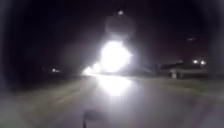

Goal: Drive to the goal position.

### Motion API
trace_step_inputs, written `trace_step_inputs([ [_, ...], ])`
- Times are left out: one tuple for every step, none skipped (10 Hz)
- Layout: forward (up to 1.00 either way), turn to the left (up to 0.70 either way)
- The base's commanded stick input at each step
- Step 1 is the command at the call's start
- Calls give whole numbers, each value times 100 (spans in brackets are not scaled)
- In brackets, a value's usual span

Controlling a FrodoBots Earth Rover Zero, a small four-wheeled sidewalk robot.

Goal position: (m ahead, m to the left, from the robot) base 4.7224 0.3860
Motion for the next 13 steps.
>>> trace_step_inputs([
  [100, 0],
  [100, 0],
  [100, 0],
  [100, 0],
  [100, 0],
  [100, 0],
  [100, 0],
  [100, 0],
  [100, 0],
  [100, 0],
  [100, 0],
  [100, 0],
  [100, 0],
])
